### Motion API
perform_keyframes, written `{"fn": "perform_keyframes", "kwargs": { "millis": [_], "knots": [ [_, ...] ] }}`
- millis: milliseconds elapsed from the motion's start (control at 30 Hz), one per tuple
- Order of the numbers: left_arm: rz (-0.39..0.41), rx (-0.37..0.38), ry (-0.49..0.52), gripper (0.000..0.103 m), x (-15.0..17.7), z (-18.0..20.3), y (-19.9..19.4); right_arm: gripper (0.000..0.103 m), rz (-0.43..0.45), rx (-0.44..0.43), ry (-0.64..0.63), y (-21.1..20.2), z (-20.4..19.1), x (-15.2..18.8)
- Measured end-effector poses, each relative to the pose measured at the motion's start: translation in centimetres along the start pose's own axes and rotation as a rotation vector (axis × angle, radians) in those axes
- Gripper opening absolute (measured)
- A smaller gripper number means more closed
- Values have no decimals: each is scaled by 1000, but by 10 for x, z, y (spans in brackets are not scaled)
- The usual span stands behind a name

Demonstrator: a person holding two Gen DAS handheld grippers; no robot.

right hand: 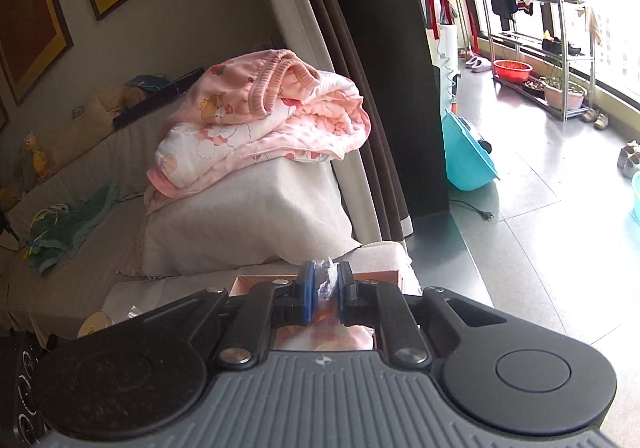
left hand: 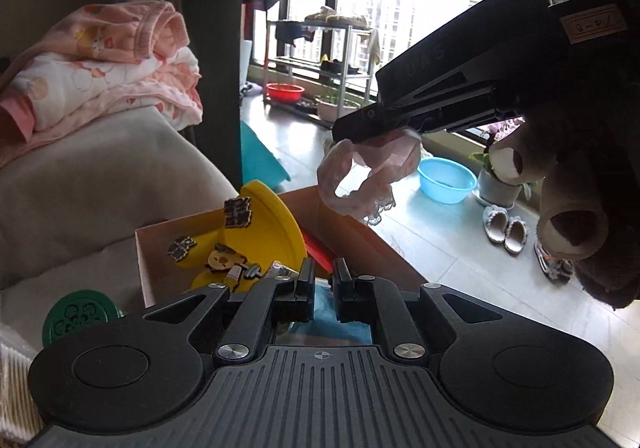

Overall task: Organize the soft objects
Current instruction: 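Carry the bracelet and lace cloth over the pink box and open both tools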

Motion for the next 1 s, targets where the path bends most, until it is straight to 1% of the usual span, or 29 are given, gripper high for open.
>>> {"fn": "perform_keyframes", "kwargs": {
  "millis": [100, 200, 267, 367, 400, 467, 500, 533, 567, 667, 733, 800, 833, 867, 933, 1000],
  "knots": [
    [75, -26, 8, 14, -4, -8, -12, 11, -35, 43, 4, 37, 3, 10],
    [116, 11, -17, 14, -9, -13, -27, 11, -84, 78, 20, 72, 10, 23],
    [107, 49, -32, 14, -6, -14, -32, 11, -120, 90, 25, 89, 14, 31],
    [64, 114, -74, 14, 2, -15, -36, 12, -188, 70, 18, 105, 14, 39],
    [53, 128, -90, 14, 6, -16, -38, 14, -201, 69, 9, 104, 13, 39],
    [16, 138, -122, 14, 13, -18, -38, 16, -194, 62, -9, 95, 11, 35],
    [-18, 132, -146, 14, 17, -18, -38, 19, -174, 60, -21, 85, 10, 28],
    [-42, 126, -167, 14, 20, -20, -36, 24, -153, 59, -32, 76, 8, 23],
    [-51, 129, -179, 14, 23, -20, -36, 28, -131, 57, -42, 67, 7, 18],
    [-28, 155, -165, 14, 28, -21, -42, 28, -68, 46, -47, 41, 4, 4],
    [-10, 140, -163, 14, 29, -26, -49, 28, -63, 45, -36, 33, 3, 2],
    [18, 127, -159, 14, 30, -30, -60, 25, -106, 65, -19, 37, 3, 10],
    [32, 119, -157, 14, 31, -33, -64, 20, -145, 60, -9, 42, 3, 17],
    [41, 109, -155, 14, 31, -37, -69, 17, -185, 48, -3, 48, 2, 25],
    [46, 83, -151, 14, 36, -42, -78, 15, -259, 63, 8, 65, 2, 42],
    [39, 65, -153, 14, 40, -48, -83, 13, -306, 95, 11, 85, 4, 55]
  ]
}}
Point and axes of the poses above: each gripper's, at about its wrist camera, not at the fingertips, and y roughly the way its jaws point, z to its right, x to its underside, the point moved 7 cm from there along y, roughly the way its jaws point, and after that the axes turned 2 degrees about -z, right-handed, at the moved point
